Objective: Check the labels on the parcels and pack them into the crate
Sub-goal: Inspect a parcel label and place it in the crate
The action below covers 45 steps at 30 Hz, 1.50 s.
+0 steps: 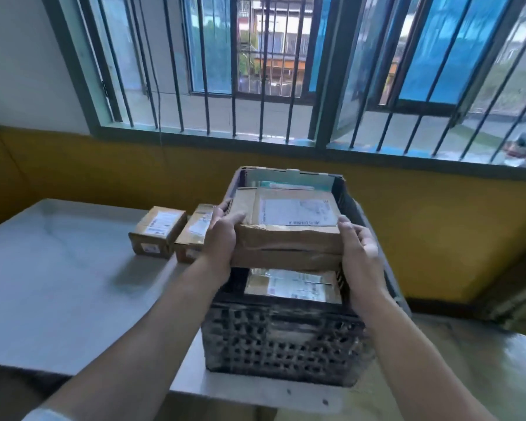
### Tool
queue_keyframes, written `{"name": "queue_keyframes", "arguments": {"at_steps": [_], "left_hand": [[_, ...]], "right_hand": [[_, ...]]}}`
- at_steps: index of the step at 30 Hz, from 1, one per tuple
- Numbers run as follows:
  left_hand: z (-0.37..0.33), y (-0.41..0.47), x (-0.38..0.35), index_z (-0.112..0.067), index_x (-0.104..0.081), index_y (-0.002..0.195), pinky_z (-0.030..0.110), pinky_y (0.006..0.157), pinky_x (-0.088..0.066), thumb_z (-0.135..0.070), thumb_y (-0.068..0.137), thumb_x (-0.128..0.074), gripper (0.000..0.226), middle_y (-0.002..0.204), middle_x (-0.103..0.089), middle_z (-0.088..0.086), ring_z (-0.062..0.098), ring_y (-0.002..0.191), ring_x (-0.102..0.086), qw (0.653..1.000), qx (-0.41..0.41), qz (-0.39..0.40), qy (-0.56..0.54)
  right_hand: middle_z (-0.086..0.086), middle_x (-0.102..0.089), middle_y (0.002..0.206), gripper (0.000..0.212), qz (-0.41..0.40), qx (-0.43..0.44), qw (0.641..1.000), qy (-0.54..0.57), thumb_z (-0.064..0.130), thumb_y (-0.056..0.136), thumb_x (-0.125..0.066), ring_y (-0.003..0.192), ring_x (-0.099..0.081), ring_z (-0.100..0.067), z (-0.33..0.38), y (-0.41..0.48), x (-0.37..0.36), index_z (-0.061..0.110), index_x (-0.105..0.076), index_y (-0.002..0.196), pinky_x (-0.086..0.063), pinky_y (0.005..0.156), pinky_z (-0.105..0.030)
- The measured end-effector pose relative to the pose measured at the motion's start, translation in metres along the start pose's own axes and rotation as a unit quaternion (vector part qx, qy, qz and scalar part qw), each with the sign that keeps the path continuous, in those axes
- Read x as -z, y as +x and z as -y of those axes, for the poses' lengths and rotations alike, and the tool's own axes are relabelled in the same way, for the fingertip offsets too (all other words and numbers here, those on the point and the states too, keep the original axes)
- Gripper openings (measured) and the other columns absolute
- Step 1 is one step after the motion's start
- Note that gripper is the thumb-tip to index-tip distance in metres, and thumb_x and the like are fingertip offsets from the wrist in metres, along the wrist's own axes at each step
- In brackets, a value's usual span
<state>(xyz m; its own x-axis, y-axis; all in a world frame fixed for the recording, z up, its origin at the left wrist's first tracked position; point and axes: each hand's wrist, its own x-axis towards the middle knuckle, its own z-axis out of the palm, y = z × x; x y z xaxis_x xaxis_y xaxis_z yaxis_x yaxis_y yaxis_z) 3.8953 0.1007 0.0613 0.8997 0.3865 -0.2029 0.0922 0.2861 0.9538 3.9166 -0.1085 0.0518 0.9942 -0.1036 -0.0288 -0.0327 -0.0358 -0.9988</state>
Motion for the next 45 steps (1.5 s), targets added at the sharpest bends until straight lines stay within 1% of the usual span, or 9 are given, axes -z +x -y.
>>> {"name": "queue_keyframes", "arguments": {"at_steps": [5,9,18,24,28,32,36,40,45], "left_hand": [[0.024,0.008,-0.016,-0.031,-0.031,0.157,0.052,0.098,-0.056,-0.017,0.098,-0.055,0.065,0.133,-0.060,0.011,0.034,0.114,-0.065,0.996,0.058,0.042,0.051],[0.037,0.012,-0.015,-0.025,-0.043,0.146,0.051,0.093,-0.057,-0.010,0.099,-0.052,0.051,0.124,-0.068,0.014,0.037,0.111,-0.069,0.991,0.088,0.050,0.084],[0.040,0.028,-0.004,-0.018,-0.035,0.151,0.040,0.072,-0.061,-0.003,0.097,-0.052,0.059,0.128,-0.062,0.020,0.038,0.110,-0.068,0.979,0.129,0.043,0.153],[0.043,0.039,0.000,-0.016,-0.037,0.148,0.052,0.100,-0.055,-0.008,0.094,-0.055,0.057,0.131,-0.059,0.018,0.033,0.115,-0.064,0.962,0.157,0.061,0.215],[0.048,0.047,0.000,-0.014,-0.037,0.146,0.047,0.106,-0.050,-0.018,0.099,-0.057,0.050,0.130,-0.056,0.012,0.028,0.117,-0.058,0.952,0.150,0.058,0.262],[0.050,0.046,-0.002,-0.016,-0.030,0.154,0.039,0.099,-0.049,-0.028,0.101,-0.057,0.060,0.140,-0.052,0.011,0.024,0.117,-0.054,0.949,0.136,0.059,0.280],[0.051,0.044,-0.003,-0.022,-0.028,0.158,0.022,0.064,-0.042,-0.032,0.102,-0.057,0.063,0.152,-0.049,0.006,0.008,0.094,-0.055,0.949,0.071,0.058,0.301],[0.053,0.040,-0.003,-0.023,-0.036,0.153,0.037,0.095,-0.053,-0.031,0.100,-0.059,0.058,0.151,-0.049,0.004,0.017,0.120,-0.057,0.940,0.013,0.054,0.337],[0.051,0.040,-0.003,-0.025,-0.029,0.158,0.027,0.080,-0.044,-0.031,0.101,-0.058,0.064,0.159,-0.039,0.004,0.012,0.114,-0.048,0.943,0.018,0.066,0.324]], "right_hand": [[-0.002,-0.067,0.116,0.033,0.021,-0.040,0.998,-0.033,0.057,0.094,-0.058,0.108,-0.063,-0.023,-0.017,0.026,0.028,0.029,-0.058,0.110,-0.052,0.097,-0.049],[0.006,-0.063,0.114,0.034,0.038,-0.040,0.995,-0.083,0.048,0.097,-0.058,0.101,-0.059,-0.011,-0.030,0.036,0.034,0.024,-0.059,0.121,-0.047,0.074,-0.030],[0.013,-0.057,0.102,0.034,0.078,-0.113,0.976,-0.168,0.046,0.096,-0.061,0.086,-0.051,-0.003,-0.043,0.049,0.031,0.023,-0.055,0.120,-0.041,0.062,-0.027],[0.002,-0.063,0.110,0.039,0.090,-0.137,0.959,-0.231,0.051,0.092,-0.062,0.092,-0.057,-0.014,-0.046,0.051,0.029,0.020,-0.057,0.115,-0.045,0.071,-0.034],[-0.002,-0.067,0.111,0.040,0.093,-0.149,0.955,-0.238,0.052,0.090,-0.063,0.103,-0.063,-0.023,-0.046,0.053,0.028,0.018,-0.059,0.111,-0.051,0.098,-0.049],[-0.001,-0.061,0.126,0.053,0.094,-0.143,0.956,-0.240,0.051,0.092,-0.062,0.113,-0.057,-0.021,-0.045,0.050,0.028,0.018,-0.054,0.133,-0.048,0.099,-0.044],[-0.001,-0.059,0.132,0.063,0.100,-0.132,0.958,-0.233,0.048,0.094,-0.063,0.114,-0.055,-0.020,-0.044,0.048,0.027,0.015,-0.047,0.145,-0.045,0.091,-0.038],[-0.004,-0.060,0.135,0.062,0.091,-0.121,0.964,-0.220,0.046,0.093,-0.064,0.116,-0.059,-0.021,-0.045,0.047,0.028,0.015,-0.047,0.145,-0.048,0.098,-0.041],[-0.002,-0.055,0.145,0.059,0.062,-0.091,0.976,-0.188,0.043,0.095,-0.065,0.123,-0.052,-0.019,-0.043,0.045,0.032,0.018,-0.048,0.145,-0.043,0.103,-0.037]]}}
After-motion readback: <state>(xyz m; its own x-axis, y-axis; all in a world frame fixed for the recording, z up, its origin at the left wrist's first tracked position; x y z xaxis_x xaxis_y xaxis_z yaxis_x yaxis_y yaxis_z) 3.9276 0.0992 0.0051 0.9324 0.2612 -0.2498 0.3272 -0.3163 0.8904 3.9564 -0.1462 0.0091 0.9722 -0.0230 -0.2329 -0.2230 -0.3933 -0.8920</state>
